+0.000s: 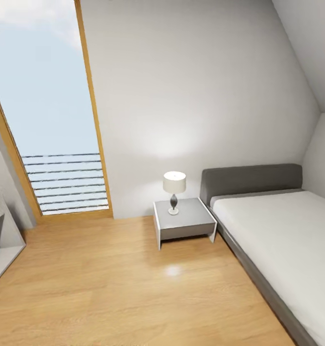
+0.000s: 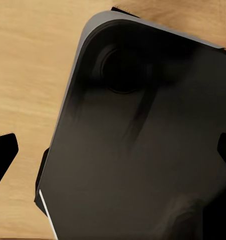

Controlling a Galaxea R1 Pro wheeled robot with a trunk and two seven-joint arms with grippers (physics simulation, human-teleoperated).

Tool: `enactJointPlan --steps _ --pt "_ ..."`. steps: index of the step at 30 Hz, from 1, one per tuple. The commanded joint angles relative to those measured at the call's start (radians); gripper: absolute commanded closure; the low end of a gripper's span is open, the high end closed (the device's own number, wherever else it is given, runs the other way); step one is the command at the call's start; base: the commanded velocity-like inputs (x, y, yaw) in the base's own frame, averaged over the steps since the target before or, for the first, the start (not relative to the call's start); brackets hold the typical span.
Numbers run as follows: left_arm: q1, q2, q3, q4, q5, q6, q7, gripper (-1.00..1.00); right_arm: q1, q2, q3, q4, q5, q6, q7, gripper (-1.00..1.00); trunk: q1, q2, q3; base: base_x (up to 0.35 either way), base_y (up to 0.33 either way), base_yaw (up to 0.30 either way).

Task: Attach the digital camera to the camera tripod in the bedroom.

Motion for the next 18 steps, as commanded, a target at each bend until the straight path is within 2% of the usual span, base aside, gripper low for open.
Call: enactJointPlan --steps 1,18 --pt "0.0 0.0 0.002 -0.001 0.003 -0.001 0.001 -1.0 -0.001 0.0 0.005 0.0 0.001 -0.003 0.0 -1.0 0.0 0.0 -0.001 0.0 0.0 0.269" --pt "0.0 0.0 0.002 -0.001 0.001 -0.001 0.001 -1.0 0.0 0.0 0.005 0.0 0.001 -0.003 0.0 -1.0 0.0 0.0 -0.001 0.0 0.0 0.269"
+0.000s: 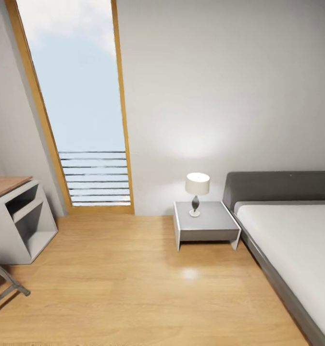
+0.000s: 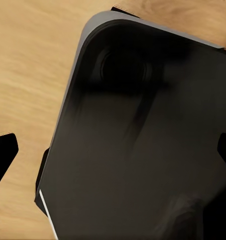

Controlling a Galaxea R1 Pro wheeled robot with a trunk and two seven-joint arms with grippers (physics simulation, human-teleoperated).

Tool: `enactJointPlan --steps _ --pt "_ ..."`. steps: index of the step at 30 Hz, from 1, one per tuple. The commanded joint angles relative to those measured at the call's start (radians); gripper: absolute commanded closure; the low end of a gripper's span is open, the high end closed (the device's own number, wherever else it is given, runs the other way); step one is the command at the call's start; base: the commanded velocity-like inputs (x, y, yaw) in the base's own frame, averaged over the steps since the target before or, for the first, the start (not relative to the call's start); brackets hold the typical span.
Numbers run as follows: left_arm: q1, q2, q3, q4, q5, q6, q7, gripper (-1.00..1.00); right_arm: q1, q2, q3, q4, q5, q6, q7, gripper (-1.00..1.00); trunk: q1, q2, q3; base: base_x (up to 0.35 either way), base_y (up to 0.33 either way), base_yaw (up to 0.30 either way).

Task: Attach the digital camera to the camera tripod in the bedroom.

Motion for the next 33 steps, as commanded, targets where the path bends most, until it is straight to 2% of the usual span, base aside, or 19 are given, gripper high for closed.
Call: enactJointPlan --steps 1,33 --pt "0.0 0.0 0.002 -0.001 0.002 -0.001 0.001 -1.0 -0.001 0.0 0.005 0.0 0.001 -0.002 0.0 -1.0 0.0 0.0 -0.001 0.0 0.0 0.269" --pt "0.0 0.0 0.002 -0.001 0.003 -0.001 0.001 -1.0 -0.001 0.0 0.005 0.001 0.001 -0.002 -0.001 -1.0 0.0 0.0 -0.001 0.0 0.0 0.269"
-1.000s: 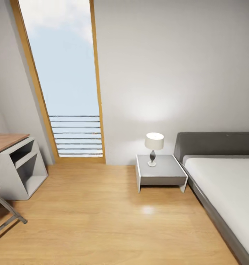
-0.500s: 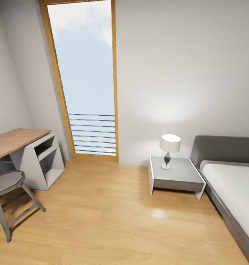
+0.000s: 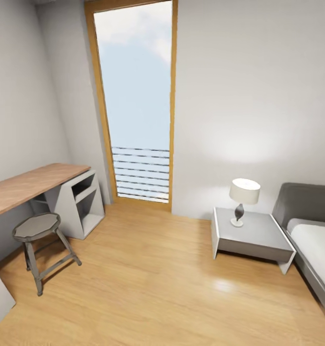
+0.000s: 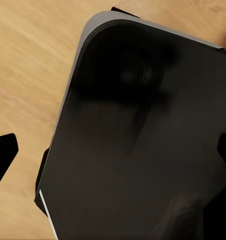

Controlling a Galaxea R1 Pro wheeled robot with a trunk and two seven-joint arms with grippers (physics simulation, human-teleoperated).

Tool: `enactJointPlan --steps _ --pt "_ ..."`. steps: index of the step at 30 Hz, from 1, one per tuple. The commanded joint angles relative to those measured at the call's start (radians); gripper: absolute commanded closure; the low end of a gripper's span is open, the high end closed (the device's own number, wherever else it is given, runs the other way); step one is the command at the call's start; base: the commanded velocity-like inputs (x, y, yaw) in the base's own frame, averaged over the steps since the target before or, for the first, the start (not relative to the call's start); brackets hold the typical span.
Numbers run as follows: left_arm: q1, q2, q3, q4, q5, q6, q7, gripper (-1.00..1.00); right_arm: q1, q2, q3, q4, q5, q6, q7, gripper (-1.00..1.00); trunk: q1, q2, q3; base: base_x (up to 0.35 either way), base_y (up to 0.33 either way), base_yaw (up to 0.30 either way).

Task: Attach the digital camera to the camera tripod in the bedroom.

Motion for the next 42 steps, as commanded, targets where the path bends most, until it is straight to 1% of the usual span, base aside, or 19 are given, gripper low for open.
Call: enactJointPlan --steps 1,42 --pt "0.0 0.0 0.002 -0.001 0.003 -0.001 0.001 -1.0 0.0 0.0 0.005 0.001 0.001 -0.003 0.0 -1.0 0.0 0.0 -0.001 0.0 0.0 0.269" --pt "0.0 0.0 0.002 -0.001 0.003 -0.001 0.001 -1.0 0.0 0.0 0.005 0.001 0.001 -0.003 0.0 -1.0 0.0 0.0 -0.001 0.0 0.0 0.269"
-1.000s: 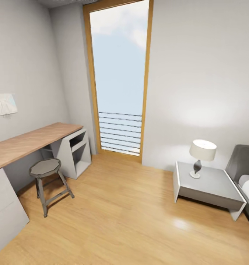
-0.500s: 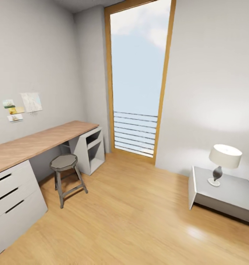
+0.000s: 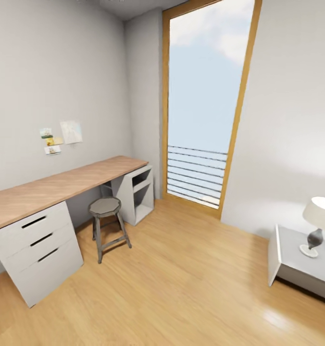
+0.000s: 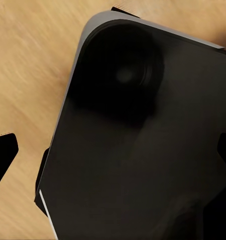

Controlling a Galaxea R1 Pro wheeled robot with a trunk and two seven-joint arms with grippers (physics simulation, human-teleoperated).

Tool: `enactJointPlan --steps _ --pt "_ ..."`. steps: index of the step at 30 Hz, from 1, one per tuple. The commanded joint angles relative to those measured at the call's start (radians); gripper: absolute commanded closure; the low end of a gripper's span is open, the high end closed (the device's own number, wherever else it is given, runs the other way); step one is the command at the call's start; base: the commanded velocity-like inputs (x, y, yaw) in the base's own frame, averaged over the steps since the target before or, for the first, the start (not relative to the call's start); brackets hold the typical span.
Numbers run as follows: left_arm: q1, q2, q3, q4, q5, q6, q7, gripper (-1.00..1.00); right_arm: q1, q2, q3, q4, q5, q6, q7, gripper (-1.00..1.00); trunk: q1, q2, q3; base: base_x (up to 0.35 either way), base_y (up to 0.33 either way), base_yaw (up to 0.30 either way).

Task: Attach the digital camera to the camera tripod in the bedroom.

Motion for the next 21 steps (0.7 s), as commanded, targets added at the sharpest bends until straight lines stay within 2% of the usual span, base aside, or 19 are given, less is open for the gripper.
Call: enactJointPlan --steps 1,21 --pt "0.0 0.0 0.002 -0.001 0.003 -0.001 0.001 -1.0 0.0 0.0 0.005 0.0 0.002 -0.003 0.0 -1.0 0.0 0.0 -0.001 0.0 0.0 0.269" --pt "0.0 0.0 0.002 -0.001 0.003 -0.001 0.002 -1.0 0.0 0.0 0.005 0.0 0.002 -0.003 0.0 -1.0 0.0 0.0 -0.001 0.0 0.0 0.269"
